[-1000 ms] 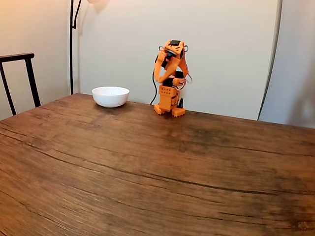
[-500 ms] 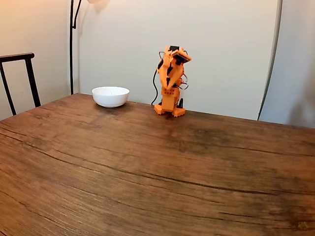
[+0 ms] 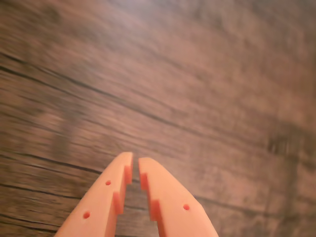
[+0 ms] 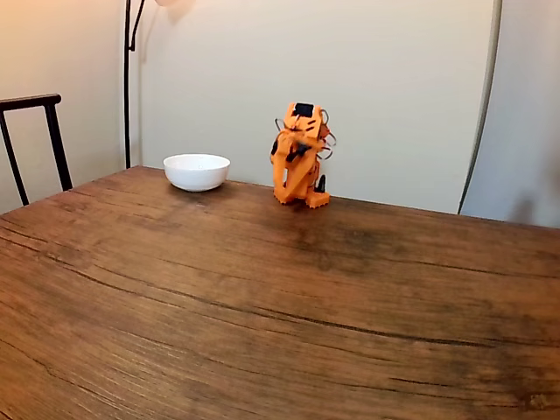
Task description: Grasp the cube and drop it in the bowl
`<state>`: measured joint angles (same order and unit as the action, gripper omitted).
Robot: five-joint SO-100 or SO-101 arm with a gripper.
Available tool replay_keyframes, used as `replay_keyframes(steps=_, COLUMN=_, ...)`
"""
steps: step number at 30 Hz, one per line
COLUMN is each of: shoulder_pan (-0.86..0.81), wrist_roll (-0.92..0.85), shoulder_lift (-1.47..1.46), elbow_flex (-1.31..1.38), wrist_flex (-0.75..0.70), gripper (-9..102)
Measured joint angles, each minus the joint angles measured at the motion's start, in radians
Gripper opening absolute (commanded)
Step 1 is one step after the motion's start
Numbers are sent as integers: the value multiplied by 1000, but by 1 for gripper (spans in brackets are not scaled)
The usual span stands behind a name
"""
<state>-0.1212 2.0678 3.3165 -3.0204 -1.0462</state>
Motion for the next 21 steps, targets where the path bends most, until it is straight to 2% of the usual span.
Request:
replay_keyframes(steps=10, shoulder_pan=-94, wrist_roll=-98, shoulder_lift=0, elbow_flex=-95, wrist_flex=-66, gripper=0)
replay_keyframes(steps=15, shoulder_pan=-141, wrist_roll=-112, shoulder_lift=-3, elbow_flex=-95, wrist_flex=-227, gripper=0)
replay_keyframes(steps=21, shoulder_pan=-147, wrist_roll=-118, shoulder_lift=12, elbow_flex=-95, wrist_flex=-267, gripper=0)
